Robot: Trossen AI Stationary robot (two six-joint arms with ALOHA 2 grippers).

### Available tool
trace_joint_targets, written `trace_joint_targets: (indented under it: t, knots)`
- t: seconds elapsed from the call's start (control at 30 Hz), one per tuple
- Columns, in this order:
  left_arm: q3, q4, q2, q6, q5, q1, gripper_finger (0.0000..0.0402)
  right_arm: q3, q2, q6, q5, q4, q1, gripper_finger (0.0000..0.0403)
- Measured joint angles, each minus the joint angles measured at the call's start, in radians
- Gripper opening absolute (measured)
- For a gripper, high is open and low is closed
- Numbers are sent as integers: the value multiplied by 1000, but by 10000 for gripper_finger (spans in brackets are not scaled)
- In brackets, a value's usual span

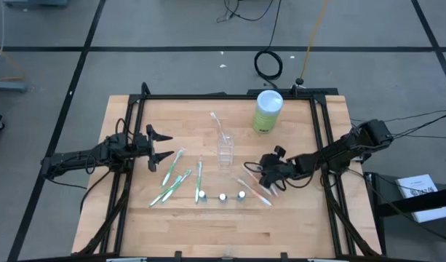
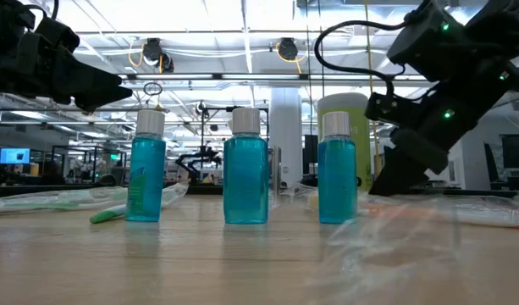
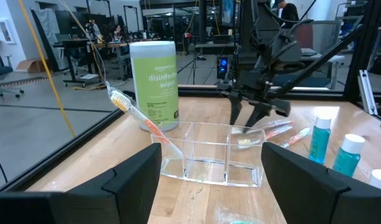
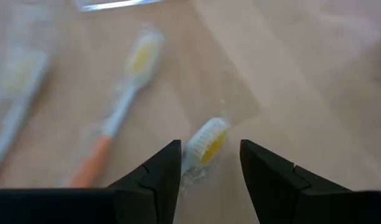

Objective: Pick & Place toothbrushing station
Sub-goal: Put the orange toothbrush with the other orange toothbrush in the transparent organizer

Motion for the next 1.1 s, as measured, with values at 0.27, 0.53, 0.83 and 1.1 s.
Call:
trace_joint_targets:
  t: [0.27,0.53,0.83,1.1]
  knots:
    - [0,0,0,0,0,0,285,0,0,20,61,-17,-11,155]
    - [0,0,0,0,0,0,285,0,20,93,63,-18,-24,155]
    - [0,0,0,0,0,0,285,1,65,85,48,8,-40,155]
    - [0,0,0,0,0,0,285,1,66,25,28,45,-41,132]
